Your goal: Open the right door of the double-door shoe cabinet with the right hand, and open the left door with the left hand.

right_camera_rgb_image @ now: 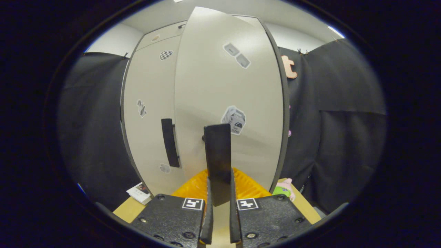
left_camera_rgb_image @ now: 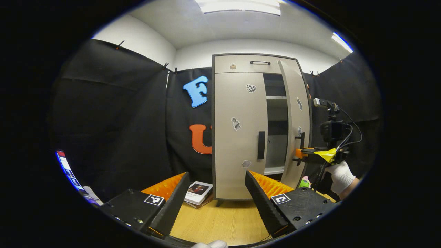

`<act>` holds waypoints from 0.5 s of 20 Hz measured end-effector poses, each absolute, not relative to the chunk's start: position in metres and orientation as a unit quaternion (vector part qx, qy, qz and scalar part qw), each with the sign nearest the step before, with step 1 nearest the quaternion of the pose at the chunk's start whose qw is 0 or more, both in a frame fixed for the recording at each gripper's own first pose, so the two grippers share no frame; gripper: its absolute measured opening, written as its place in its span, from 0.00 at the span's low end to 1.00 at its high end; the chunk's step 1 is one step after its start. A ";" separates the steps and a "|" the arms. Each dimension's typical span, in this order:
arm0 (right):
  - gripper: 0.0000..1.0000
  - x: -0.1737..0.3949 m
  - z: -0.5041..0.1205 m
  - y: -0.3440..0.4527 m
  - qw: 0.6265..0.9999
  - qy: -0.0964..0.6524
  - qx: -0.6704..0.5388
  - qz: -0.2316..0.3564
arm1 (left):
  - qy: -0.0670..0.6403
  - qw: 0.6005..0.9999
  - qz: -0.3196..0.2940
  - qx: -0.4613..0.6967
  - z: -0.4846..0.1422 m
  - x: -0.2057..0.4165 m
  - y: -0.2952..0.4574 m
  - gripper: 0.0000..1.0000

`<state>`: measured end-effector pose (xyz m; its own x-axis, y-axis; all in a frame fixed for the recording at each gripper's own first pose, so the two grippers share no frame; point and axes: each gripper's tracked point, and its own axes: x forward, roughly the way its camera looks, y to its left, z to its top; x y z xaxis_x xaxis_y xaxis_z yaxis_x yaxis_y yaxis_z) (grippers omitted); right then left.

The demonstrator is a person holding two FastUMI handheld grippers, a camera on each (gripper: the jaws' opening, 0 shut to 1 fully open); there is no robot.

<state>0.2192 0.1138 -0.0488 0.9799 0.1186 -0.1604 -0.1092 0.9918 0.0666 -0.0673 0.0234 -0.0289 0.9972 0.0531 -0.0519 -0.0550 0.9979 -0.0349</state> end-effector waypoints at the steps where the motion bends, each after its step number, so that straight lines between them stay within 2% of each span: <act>1: 0.24 0.218 -0.049 0.111 0.995 0.083 0.028 0.055 | 0.026 0.999 0.023 -0.019 -0.028 -0.070 0.021 0.96; 10: 0.15 0.210 -0.047 0.091 0.995 0.077 0.031 0.050 | 0.023 1.000 -0.007 -0.012 -0.025 -0.067 -0.029 0.97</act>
<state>0.2097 0.0914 -0.0473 0.9832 0.1045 -0.1495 -0.0950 0.9931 0.0690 -0.0674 -0.0290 -0.0255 0.9989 -0.0154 -0.0451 0.0143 0.9996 -0.0241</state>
